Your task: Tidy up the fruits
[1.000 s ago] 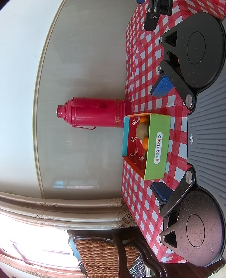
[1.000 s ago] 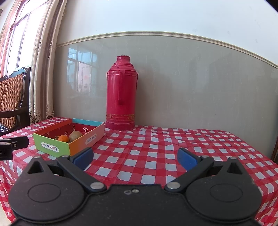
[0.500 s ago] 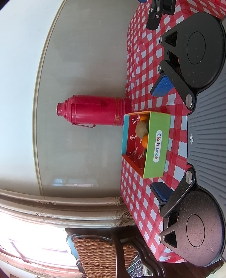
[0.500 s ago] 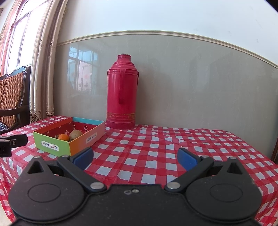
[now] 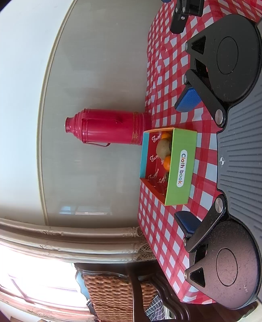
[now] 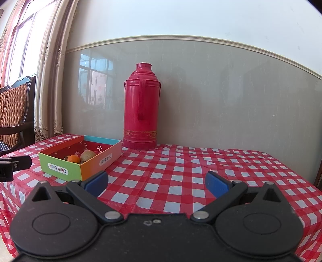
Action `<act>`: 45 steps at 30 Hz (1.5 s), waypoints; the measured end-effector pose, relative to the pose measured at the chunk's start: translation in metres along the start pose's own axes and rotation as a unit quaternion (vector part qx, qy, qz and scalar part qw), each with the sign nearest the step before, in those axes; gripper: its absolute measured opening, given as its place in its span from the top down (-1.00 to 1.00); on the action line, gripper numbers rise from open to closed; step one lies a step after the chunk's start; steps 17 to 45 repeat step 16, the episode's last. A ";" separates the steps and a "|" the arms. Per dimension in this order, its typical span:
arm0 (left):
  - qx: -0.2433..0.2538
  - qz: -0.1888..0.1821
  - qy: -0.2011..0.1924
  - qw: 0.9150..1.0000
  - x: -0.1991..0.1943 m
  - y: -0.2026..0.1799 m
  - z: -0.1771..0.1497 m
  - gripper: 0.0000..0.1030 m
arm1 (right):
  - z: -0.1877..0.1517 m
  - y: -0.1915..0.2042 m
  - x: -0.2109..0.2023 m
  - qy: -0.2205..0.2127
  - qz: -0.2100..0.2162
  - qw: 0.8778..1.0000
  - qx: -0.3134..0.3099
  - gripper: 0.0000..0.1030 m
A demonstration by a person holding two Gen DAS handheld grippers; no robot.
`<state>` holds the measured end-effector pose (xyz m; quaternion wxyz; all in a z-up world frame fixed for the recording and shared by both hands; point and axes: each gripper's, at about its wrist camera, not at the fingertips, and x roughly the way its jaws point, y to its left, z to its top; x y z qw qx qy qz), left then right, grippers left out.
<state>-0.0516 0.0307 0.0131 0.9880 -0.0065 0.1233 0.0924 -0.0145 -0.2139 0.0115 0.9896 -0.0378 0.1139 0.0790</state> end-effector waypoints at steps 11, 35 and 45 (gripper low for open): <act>0.003 -0.013 -0.038 0.999 -0.011 -0.002 0.000 -1.00 | 0.000 -0.001 0.000 0.000 0.001 1.000 0.000 -0.89; 0.004 -0.016 -0.045 0.999 -0.013 -0.003 0.001 -1.00 | 0.000 0.000 0.000 0.000 0.001 1.000 0.000 -0.89; 0.004 -0.016 -0.045 0.999 -0.013 -0.003 0.001 -1.00 | 0.000 0.000 0.000 0.000 0.001 1.000 0.000 -0.89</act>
